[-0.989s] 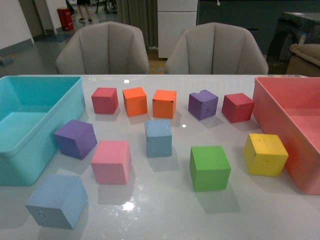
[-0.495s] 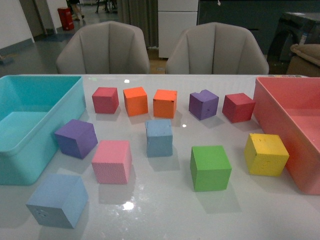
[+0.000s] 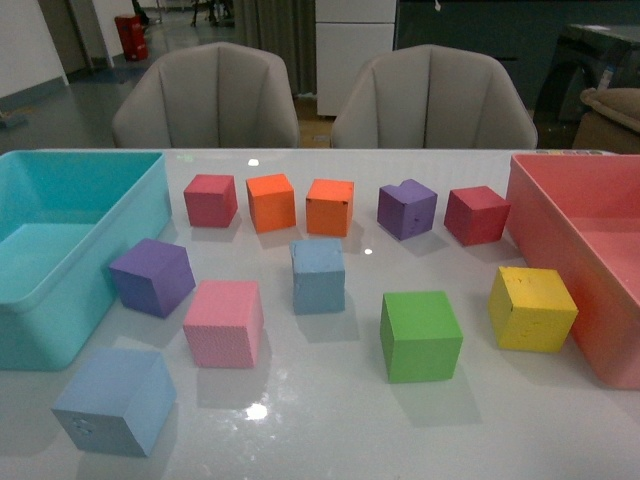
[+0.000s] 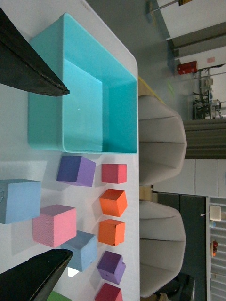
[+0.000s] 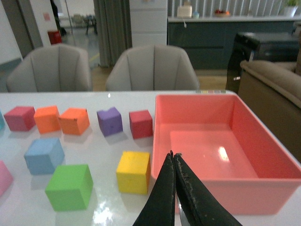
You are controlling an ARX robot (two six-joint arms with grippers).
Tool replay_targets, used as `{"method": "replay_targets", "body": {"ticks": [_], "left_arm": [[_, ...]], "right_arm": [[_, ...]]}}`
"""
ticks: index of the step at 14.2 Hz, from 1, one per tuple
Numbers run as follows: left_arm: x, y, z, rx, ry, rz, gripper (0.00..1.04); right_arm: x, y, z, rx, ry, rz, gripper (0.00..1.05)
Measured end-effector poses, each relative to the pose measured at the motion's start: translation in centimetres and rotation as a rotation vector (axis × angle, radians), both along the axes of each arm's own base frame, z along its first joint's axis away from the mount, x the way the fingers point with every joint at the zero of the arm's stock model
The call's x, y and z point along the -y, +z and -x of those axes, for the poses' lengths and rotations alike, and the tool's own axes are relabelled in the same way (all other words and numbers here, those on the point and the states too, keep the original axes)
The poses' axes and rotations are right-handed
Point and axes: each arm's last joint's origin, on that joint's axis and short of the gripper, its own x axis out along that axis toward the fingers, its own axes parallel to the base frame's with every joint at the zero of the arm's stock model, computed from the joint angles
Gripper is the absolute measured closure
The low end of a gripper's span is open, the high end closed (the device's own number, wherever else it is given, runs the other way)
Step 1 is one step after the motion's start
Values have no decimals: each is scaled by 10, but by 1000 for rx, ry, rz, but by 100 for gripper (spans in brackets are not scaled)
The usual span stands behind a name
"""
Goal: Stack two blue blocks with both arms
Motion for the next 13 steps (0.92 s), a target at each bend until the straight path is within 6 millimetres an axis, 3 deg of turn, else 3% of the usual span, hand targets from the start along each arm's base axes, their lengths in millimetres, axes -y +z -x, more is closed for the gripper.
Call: {"method": "replay_targets", "body": {"ticks": [7,8,13], "left_arm": [[0,0,0,1,0,0,7],[0,0,0,0,0,0,7],[0,0,0,0,0,0,7]], "right_arm": [[0,-12,13,-38,3,0,103],[0,-8,18,19,0,0,103],[0,-9,18,6,0,0,103]]}}
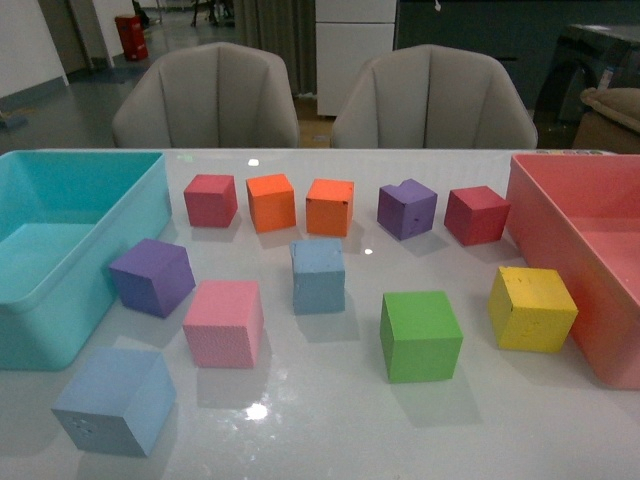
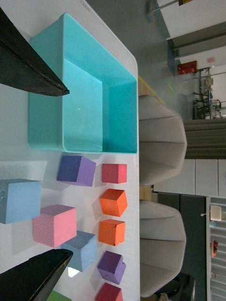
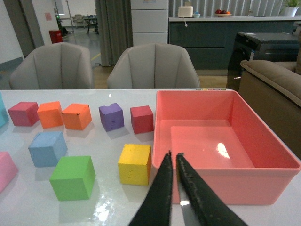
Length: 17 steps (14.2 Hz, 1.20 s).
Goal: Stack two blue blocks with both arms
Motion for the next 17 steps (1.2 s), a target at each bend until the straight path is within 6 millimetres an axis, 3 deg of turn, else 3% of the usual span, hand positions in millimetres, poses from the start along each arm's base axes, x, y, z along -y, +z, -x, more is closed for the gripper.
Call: {"method": "replay_targets", "body": {"ticks": [7,8,9,12,14,17], "left_arm": [[0,0,0,0,0,0,7],[2,-2,0,-159,62,34,7],[6,6,-2,-291,115,62,7],[15,38,0,-190,120,103,7],[27,42,-5,-195,25,90,7],[50,40,-48,-252,-119,23,7]], "right_arm": [[0,0,0,0,0,0,12],[0,0,0,-1,0,0,4],[0,0,0,0,0,1,7],[0,0,0,0,0,1,6],[0,0,0,0,0,1,6],[0,0,0,0,0,1,6]]}}
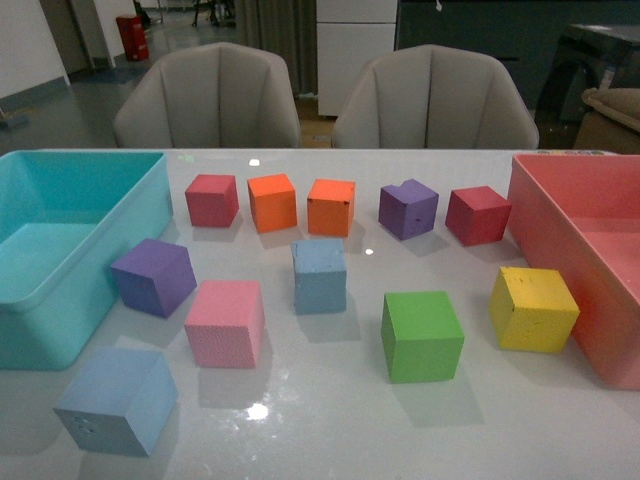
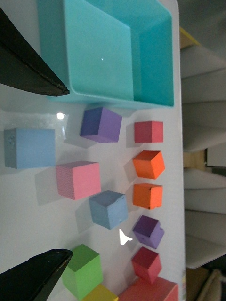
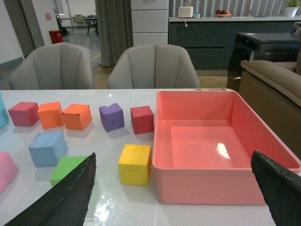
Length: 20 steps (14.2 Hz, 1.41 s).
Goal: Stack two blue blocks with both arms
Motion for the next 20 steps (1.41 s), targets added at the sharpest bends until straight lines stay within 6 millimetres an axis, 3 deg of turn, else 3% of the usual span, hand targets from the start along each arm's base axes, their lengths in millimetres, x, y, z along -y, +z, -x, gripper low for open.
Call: {"method": "replay_targets", "body": {"ticks": [2,4,7,9,14,20], "left_arm": [[20,-6,-39,-90,-122,-88,7],[31,-34,-72,-260,-180,-165,7],[22,-66,-105,-453,-145,-196,7],[15,-80,-112,-520,-118,-200,7],[4,-92,-123,-585,-71,-143,7],[1,-110,-129,-627,-42,-115,7]], "right_arm": [[0,0,0,0,0,0,6],[0,0,0,0,0,0,6],[0,0,0,0,0,0,6],[0,0,0,0,0,0,6],[0,0,0,0,0,0,6],[0,0,0,0,0,0,6]]}}
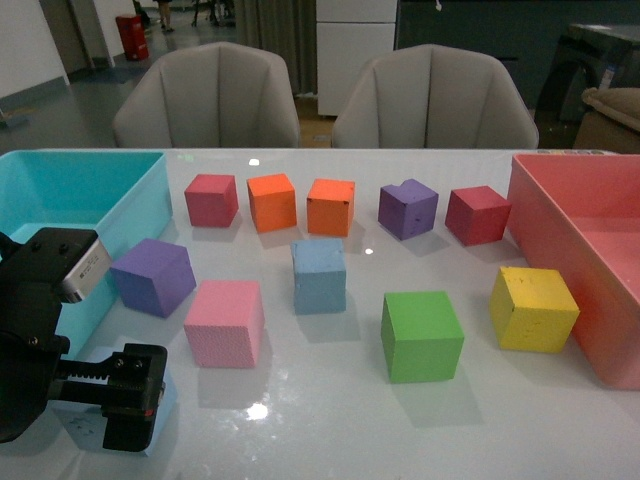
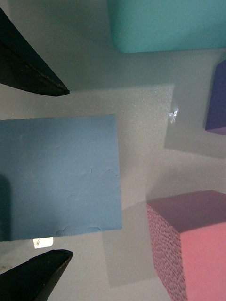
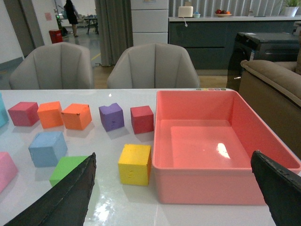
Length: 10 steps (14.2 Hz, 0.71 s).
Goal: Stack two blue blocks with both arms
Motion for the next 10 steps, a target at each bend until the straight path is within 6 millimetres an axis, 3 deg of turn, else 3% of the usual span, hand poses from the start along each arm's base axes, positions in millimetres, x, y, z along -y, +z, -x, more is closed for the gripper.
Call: {"method": "replay_targets", "body": {"ticks": [7,10], "left_arm": [[2,-23,-5,-42,14,-21,8],[6,-25,-4,-46,0,-26,41]], "right_arm": [[0,0,0,0,0,0,6],[0,0,0,0,0,0,6]]}}
